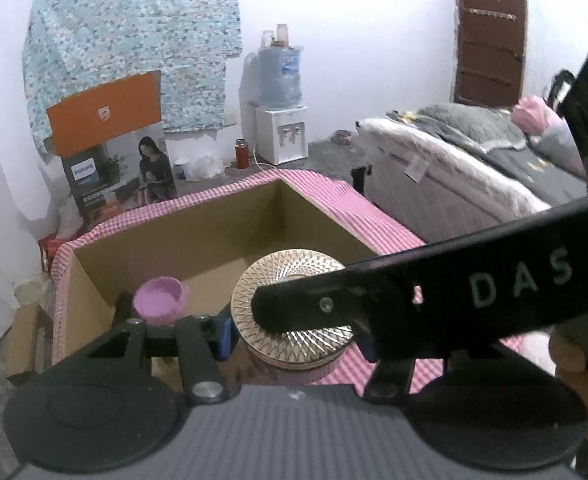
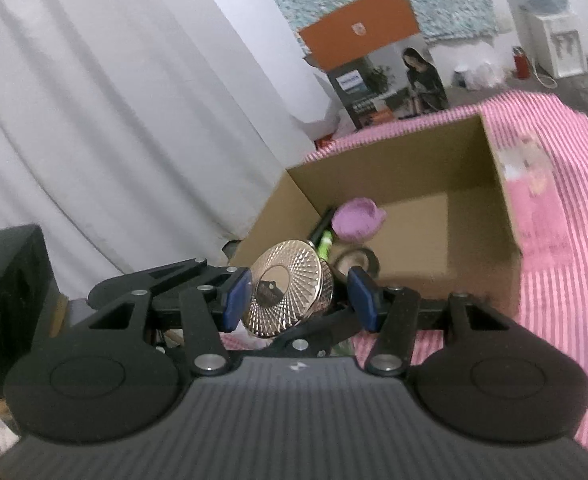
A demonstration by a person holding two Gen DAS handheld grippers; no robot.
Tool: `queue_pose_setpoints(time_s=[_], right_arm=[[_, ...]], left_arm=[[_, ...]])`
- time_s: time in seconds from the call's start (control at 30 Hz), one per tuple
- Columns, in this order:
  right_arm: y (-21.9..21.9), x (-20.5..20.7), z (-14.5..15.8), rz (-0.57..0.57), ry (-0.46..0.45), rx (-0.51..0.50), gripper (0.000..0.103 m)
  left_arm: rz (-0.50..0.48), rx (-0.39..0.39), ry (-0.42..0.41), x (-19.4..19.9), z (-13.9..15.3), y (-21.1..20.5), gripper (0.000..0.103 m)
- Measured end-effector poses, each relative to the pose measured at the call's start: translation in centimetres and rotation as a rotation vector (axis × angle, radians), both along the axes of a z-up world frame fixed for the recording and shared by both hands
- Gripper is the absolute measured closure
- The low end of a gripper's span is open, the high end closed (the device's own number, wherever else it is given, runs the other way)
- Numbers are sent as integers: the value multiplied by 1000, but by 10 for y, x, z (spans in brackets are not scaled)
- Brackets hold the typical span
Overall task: Organize rigid objects
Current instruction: 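Carry the gold-lidded jar down into the box with the right tool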
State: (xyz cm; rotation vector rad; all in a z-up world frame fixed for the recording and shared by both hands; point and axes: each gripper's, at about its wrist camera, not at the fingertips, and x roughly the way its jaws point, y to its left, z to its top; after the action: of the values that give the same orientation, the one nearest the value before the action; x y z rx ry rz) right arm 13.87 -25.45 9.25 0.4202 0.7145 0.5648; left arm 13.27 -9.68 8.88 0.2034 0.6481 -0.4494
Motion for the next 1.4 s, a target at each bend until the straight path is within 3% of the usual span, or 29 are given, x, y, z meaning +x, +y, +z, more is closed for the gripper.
queue_pose_setpoints(time_s=[0.17,0.33,0.67,0.93,1.4], right_arm=[[9,54,21,34,24,-19,50],[18,122,18,58,123,-36,50],[30,224,-32,90,314,-90,48],[30,271,-67,116,408,-120,48],[31,306,-109,124,488,-148,48]], left_arm=[[38,-29,66,43,12,15,46],[83,-40,190,105,3,22,46],[163,-40,420,199,-49,23,46],[219,-52,521,239,-79,20,46],[271,-70,632,267,-114,11,46]])
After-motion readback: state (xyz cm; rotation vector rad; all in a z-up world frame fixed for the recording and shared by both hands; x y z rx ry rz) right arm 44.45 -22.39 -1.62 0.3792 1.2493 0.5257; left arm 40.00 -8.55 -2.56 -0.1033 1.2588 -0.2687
